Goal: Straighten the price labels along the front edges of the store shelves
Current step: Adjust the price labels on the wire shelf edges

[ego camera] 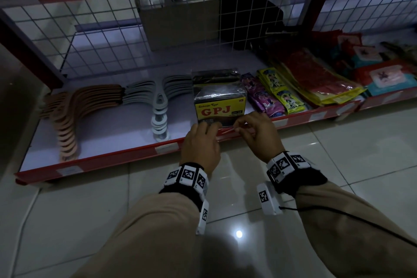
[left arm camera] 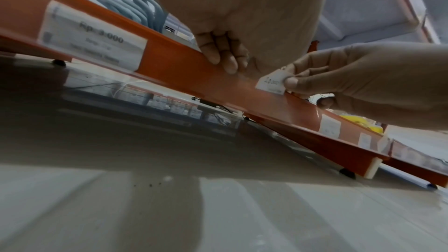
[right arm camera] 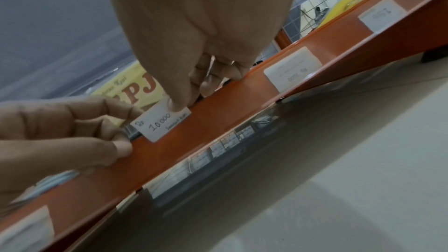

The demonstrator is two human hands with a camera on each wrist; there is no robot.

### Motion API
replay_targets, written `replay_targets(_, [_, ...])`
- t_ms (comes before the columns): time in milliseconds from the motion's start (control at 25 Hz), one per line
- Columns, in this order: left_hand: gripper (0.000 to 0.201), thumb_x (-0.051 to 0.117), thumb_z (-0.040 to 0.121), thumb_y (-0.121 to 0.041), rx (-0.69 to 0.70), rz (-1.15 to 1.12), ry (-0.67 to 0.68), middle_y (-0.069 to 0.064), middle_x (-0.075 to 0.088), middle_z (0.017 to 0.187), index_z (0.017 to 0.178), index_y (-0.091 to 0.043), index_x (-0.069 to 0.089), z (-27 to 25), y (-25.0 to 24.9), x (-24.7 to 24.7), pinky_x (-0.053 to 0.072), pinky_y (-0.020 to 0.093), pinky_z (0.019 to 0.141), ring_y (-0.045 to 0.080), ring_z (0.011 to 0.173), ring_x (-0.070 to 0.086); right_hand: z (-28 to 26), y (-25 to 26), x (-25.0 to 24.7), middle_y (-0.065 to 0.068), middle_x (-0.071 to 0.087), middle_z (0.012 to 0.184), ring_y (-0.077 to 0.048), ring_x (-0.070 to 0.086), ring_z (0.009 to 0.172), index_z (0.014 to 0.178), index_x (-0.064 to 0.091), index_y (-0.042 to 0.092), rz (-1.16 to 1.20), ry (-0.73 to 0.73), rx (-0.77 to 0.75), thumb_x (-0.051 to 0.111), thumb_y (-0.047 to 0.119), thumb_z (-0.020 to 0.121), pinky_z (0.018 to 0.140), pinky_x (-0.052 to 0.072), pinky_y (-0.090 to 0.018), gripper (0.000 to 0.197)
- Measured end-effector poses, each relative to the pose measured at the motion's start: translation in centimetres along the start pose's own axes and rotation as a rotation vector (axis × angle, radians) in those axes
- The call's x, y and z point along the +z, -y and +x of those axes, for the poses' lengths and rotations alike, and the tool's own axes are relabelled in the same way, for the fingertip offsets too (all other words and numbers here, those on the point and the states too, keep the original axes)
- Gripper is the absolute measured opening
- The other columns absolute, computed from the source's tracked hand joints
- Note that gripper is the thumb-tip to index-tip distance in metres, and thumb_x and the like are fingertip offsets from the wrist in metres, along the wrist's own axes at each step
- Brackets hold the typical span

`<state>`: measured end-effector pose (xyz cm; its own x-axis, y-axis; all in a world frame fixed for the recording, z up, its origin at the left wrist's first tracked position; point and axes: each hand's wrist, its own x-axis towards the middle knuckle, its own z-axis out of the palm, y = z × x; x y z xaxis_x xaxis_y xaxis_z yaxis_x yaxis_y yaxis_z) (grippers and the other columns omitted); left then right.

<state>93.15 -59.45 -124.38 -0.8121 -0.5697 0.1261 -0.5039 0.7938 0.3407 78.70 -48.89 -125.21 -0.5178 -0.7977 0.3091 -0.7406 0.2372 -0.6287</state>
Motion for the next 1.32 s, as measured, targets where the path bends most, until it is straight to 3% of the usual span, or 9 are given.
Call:
replay_targets(160, [0.04, 0.048, 0.091, -0.015, 0.033, 0.057, 0.013, 0.005, 0.049, 0.114, 0.13, -0.023, 0.049, -0.2, 0.2, 0.3, 0.038, 0.033, 0.089, 0.024, 0.106, 0.042, 0.2, -0.1, 0.4, -0.007, 0.061, 0.092, -0.026, 0.05, 0.091, 0.094, 0.069, 0.013, -0.047, 0.006, -0.02, 0.067, 0.008, 0.083, 0.073, 0.035, -0.028, 0.013])
replay_targets(480, [0.025, 0.048, 0.092, -0.02, 0.045, 0.155, -0.004, 0.006, 0.047, 0.112, 0.115, -0.018, 0.056, -0.2, -0.1, 1.0, 0.036, 0.035, 0.085, 0.026, 0.102, 0.041, -0.3, 0.4, 0.0, -0.012, 0.061, 0.094, -0.033, 0.051, 0.088, 0.096, 0.066, 0.01, -0.303, 0.117, -0.135, 0.066, 0.015, 0.079, 0.071, 0.045, -0.04, 0.018])
replay_targets(600, [0.023, 0.048, 0.091, -0.018, 0.029, 0.177, -0.009, 0.008, 0.047, 0.11, 0.111, -0.017, 0.058, 0.2, -0.4, 1.1, 0.036, 0.036, 0.085, 0.027, 0.102, 0.041, -0.2, 0.5, 0.0, -0.014, 0.061, 0.092, -0.035, 0.052, 0.086, 0.091, 0.069, 0.009, -0.387, 0.12, -0.161, 0.066, 0.011, 0.081, 0.068, 0.048, -0.042, 0.011])
replay_targets(840, [0.028, 0.051, 0.09, -0.015, 0.03, 0.154, -0.028, 0.008, 0.047, 0.111, 0.118, -0.018, 0.054, -0.3, -0.3, 1.4, 0.037, 0.036, 0.086, 0.027, 0.104, 0.041, -0.3, 0.6, 0.2, -0.016, 0.058, 0.085, -0.035, 0.053, 0.081, 0.089, 0.069, 0.007, -0.453, 0.122, -0.166, 0.067, 0.009, 0.083, 0.06, 0.046, -0.04, 0.007])
replay_targets(1120, [0.022, 0.049, 0.09, -0.015, 0.024, 0.202, -0.007, 0.008, 0.047, 0.111, 0.111, -0.016, 0.055, -0.1, -0.3, 1.5, 0.036, 0.035, 0.085, 0.027, 0.104, 0.041, -0.2, 0.7, 0.0, -0.017, 0.056, 0.086, -0.034, 0.052, 0.084, 0.091, 0.068, 0.007, -0.469, 0.148, -0.151, 0.065, 0.007, 0.084, 0.061, 0.045, -0.039, 0.007])
replay_targets(1320, [0.028, 0.05, 0.089, -0.011, 0.011, 0.171, -0.019, 0.006, 0.047, 0.111, 0.116, -0.019, 0.052, -0.2, -0.2, 1.7, 0.036, 0.034, 0.086, 0.025, 0.105, 0.042, -0.3, 0.6, 0.1, -0.017, 0.055, 0.091, -0.034, 0.05, 0.088, 0.097, 0.065, 0.008, -0.475, 0.17, -0.131, 0.061, 0.009, 0.087, 0.064, 0.046, -0.041, 0.011])
